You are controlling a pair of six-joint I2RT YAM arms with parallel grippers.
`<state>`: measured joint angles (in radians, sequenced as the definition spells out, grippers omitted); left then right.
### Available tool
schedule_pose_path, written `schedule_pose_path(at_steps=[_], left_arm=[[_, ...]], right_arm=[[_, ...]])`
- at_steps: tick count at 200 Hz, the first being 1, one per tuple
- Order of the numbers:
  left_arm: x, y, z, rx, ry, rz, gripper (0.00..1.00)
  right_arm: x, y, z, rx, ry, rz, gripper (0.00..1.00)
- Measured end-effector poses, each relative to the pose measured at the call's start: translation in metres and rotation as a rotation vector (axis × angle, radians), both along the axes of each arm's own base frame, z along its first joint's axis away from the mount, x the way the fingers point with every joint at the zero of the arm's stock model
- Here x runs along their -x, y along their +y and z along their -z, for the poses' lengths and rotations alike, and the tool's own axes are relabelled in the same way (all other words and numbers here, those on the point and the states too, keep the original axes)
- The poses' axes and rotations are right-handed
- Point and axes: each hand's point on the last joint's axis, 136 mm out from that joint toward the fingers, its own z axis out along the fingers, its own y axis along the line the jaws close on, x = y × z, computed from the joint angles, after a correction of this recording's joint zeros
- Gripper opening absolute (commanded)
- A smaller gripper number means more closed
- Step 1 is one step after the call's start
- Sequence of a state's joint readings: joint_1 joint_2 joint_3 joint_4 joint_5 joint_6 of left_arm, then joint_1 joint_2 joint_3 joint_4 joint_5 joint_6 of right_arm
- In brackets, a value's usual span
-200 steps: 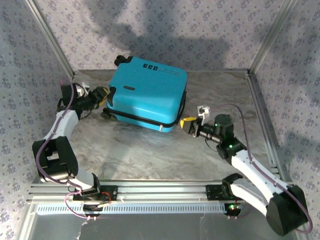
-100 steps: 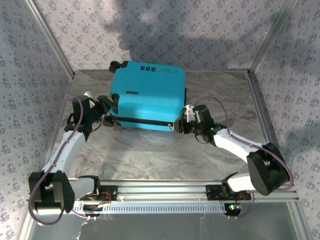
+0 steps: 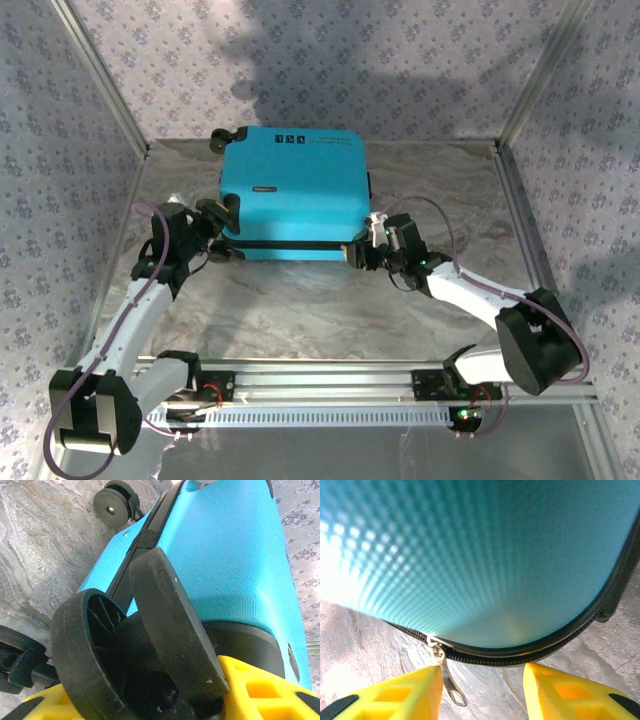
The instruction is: Pack the luggage
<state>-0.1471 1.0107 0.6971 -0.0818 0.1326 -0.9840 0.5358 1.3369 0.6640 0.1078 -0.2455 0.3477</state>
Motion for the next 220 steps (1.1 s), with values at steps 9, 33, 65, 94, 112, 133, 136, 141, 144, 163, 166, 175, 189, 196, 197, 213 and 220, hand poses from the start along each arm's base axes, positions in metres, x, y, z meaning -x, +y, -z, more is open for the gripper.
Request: schedule_pose_path(at_steps=[9, 33, 65, 94, 112, 133, 136, 141, 144, 163, 166, 175, 189, 196, 197, 213, 220], left_arm=[[-0.0004, -0.0005, -0.0002, 0.000, -0.002, -0.001, 0.00], [-0.0016, 0.0003, 0.0007, -0.002, -0.001, -0.008, 0.00], [-0.0017, 0.0008, 0.0008, -0.003, 0.000, -0.011, 0.00], [-0.0029, 0.0016, 0.0012, -0.007, -0.001, -0.017, 0.00], [-0.0039, 0.0024, 0.0008, -0.009, -0.004, -0.022, 0.00], [-0.0045, 0.0030, 0.0008, -0.011, -0.006, -0.026, 0.00], [-0.0047, 0.0033, 0.0009, -0.012, -0.006, -0.028, 0.00], [-0.0049, 0.0034, 0.0010, -0.012, -0.006, -0.029, 0.00], [-0.0052, 0.0034, 0.0009, -0.013, -0.006, -0.029, 0.00], [-0.0063, 0.0046, 0.0006, -0.017, -0.010, -0.035, 0.00], [-0.0064, 0.0046, 0.0006, -0.017, -0.010, -0.036, 0.00], [-0.0064, 0.0048, 0.0006, -0.019, -0.010, -0.036, 0.00], [-0.0064, 0.0050, 0.0006, -0.019, -0.010, -0.037, 0.00], [-0.0064, 0.0050, 0.0006, -0.019, -0.010, -0.037, 0.00], [-0.0065, 0.0051, 0.0005, -0.019, -0.011, -0.037, 0.00], [-0.0065, 0.0054, 0.0006, -0.020, -0.011, -0.039, 0.00], [-0.0066, 0.0056, 0.0006, -0.021, -0.011, -0.040, 0.00]], right_arm=[[0.0006, 0.0009, 0.0002, 0.001, 0.000, 0.001, 0.47], [0.0000, 0.0022, 0.0021, 0.004, 0.002, 0.009, 0.47], [-0.0007, 0.0033, 0.0048, 0.001, 0.011, 0.018, 0.46], [-0.0019, 0.0048, 0.0051, -0.013, 0.019, 0.029, 0.46], [-0.0024, 0.0066, 0.0043, -0.027, 0.025, 0.037, 0.45], [-0.0036, 0.0071, 0.0049, -0.045, 0.030, 0.053, 0.45], [-0.0038, 0.0073, 0.0045, -0.048, 0.031, 0.055, 0.45], [-0.0040, 0.0076, 0.0046, -0.053, 0.032, 0.059, 0.44], [-0.0040, 0.0079, 0.0046, -0.056, 0.033, 0.060, 0.44], [-0.0044, 0.0088, 0.0051, -0.082, 0.031, 0.074, 0.45], [-0.0045, 0.0088, 0.0052, -0.087, 0.030, 0.076, 0.45], [-0.0046, 0.0087, 0.0057, -0.101, 0.026, 0.083, 0.44], [-0.0047, 0.0090, 0.0057, -0.119, 0.023, 0.091, 0.44], [-0.0049, 0.0092, 0.0054, -0.124, 0.023, 0.094, 0.44], [-0.0049, 0.0093, 0.0052, -0.126, 0.023, 0.094, 0.44], [-0.0050, 0.0100, 0.0045, -0.139, 0.025, 0.101, 0.44], [-0.0051, 0.0099, 0.0043, -0.143, 0.026, 0.104, 0.45]])
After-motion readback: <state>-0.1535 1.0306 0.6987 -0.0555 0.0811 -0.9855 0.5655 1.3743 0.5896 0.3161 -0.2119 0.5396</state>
